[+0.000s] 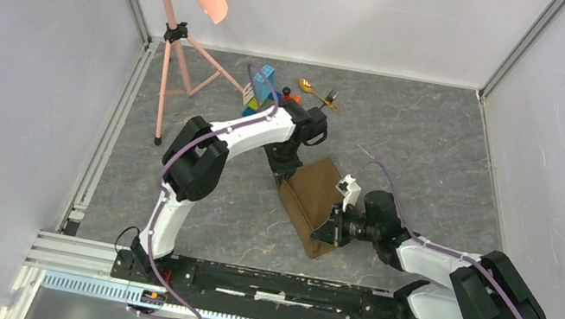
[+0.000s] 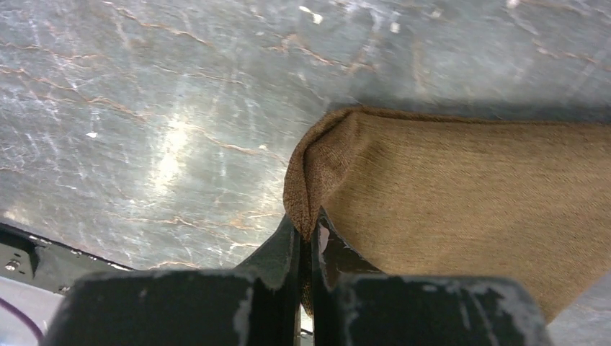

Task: Fold the napkin into a case and place the utensils inside
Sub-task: Fold the lower triangle-folded napkin at the center of the board.

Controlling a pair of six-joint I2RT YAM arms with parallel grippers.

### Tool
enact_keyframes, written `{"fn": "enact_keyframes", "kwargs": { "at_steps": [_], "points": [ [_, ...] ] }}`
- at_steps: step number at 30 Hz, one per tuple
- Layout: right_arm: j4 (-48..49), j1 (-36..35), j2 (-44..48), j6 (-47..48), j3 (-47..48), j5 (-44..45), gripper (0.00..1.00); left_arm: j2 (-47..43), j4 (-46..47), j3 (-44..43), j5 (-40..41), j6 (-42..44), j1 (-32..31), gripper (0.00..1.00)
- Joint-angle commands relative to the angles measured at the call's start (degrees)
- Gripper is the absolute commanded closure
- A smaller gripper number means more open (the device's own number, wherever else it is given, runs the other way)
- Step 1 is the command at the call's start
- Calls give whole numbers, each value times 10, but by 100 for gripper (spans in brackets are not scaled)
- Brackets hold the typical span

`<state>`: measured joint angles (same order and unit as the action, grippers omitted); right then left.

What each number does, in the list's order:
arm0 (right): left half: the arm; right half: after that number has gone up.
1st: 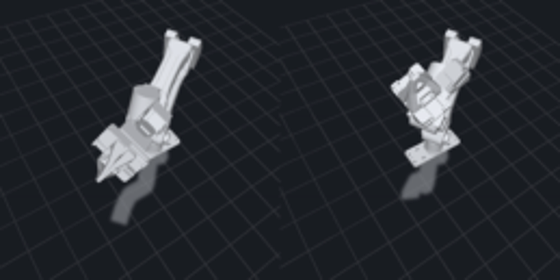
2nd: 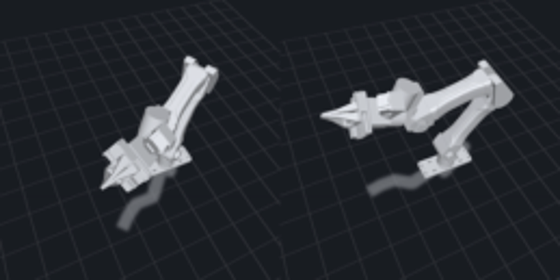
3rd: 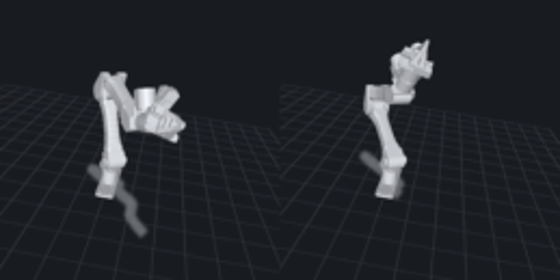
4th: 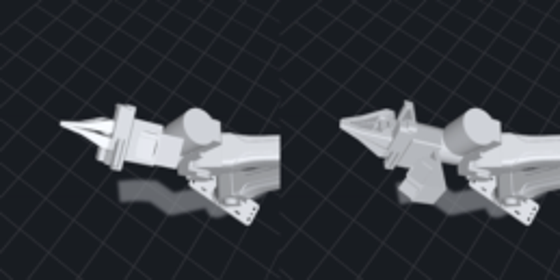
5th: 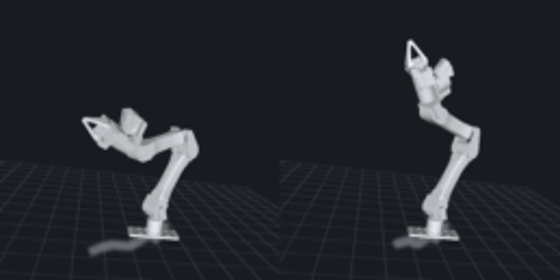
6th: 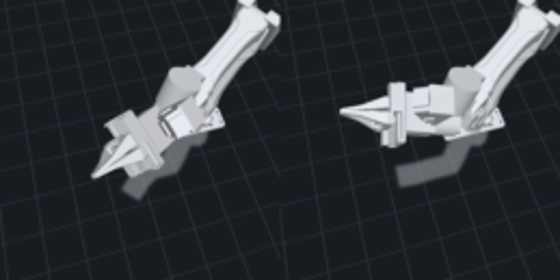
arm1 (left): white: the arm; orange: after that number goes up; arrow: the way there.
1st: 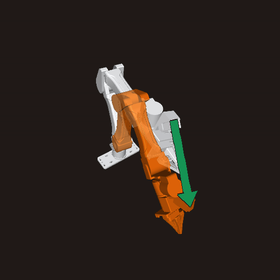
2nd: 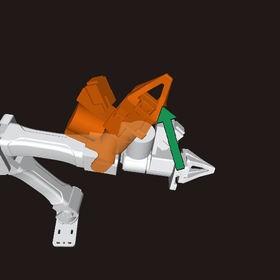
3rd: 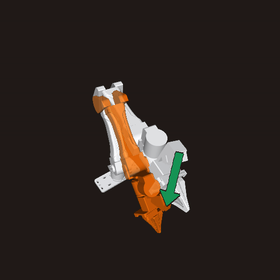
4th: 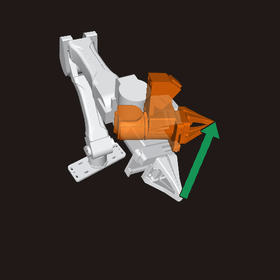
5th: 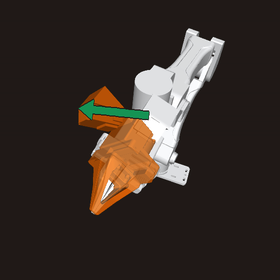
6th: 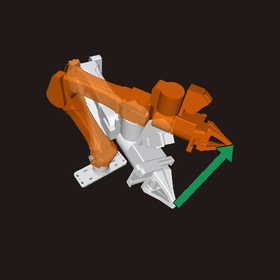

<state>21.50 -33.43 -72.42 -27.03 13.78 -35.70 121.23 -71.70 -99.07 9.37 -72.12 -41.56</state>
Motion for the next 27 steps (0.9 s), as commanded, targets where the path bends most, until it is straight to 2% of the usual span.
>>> {"fn": "enact_keyframes", "kwargs": {
  "at_steps": [1,3,8,11,17,22,27],
  "points": [
    [-91,1,11,46,-2,1,95,17,-40,-63,99,-33,-7,98],
    [-87,1,25,51,0,10,88,28,-40,-76,91,-30,-7,98],
    [-34,0,60,41,-1,41,56,45,-41,-94,78,-21,-7,98],
    [1,-1,66,35,4,59,43,48,-40,-95,71,-15,-8,98],
    [50,-20,23,64,39,89,29,47,-41,-95,51,-4,-8,98],
    [91,-66,-12,92,62,134,25,41,-39,-94,33,2,-8,98],
    [68,-136,-42,131,109,261,16,34,-41,-91,21,9,-7,98]
  ]
}}
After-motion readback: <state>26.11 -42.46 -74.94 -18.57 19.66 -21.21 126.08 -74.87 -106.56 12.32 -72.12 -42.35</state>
